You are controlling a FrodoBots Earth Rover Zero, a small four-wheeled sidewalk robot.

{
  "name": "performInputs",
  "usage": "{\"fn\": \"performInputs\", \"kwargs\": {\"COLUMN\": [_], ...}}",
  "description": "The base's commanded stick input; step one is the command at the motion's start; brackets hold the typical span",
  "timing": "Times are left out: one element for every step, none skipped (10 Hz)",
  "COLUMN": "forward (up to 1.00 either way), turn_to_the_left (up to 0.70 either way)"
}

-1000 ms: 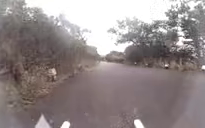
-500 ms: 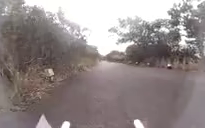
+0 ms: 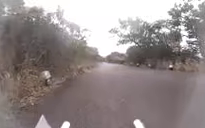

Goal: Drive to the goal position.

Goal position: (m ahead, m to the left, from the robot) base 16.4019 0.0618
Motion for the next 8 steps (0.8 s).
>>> {"fn": "performInputs", "kwargs": {"forward": [0.5, 0.5, 0.5, 0.5, 0.5, 0.5, 0.5, 0.5], "turn_to_the_left": [0.0, -0.13, -0.5, -0.5, -0.5, -0.5, -0.5, -0.5]}}
